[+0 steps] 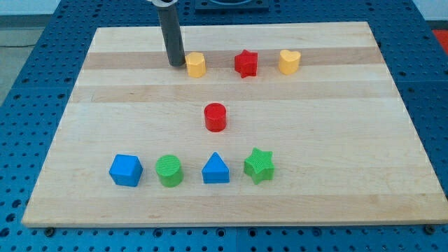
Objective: Move the yellow hexagon to the left of the red star
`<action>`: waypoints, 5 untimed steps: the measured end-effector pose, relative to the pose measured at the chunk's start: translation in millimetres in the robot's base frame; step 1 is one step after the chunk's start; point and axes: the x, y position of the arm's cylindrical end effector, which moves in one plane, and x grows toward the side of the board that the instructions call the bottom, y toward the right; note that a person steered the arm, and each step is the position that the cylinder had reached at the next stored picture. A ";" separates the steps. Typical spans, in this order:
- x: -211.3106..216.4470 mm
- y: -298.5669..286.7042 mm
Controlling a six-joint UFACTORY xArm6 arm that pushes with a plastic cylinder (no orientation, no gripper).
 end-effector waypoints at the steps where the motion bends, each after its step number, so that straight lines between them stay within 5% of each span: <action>1: -0.1 15.8; 5: 19.0 -19.9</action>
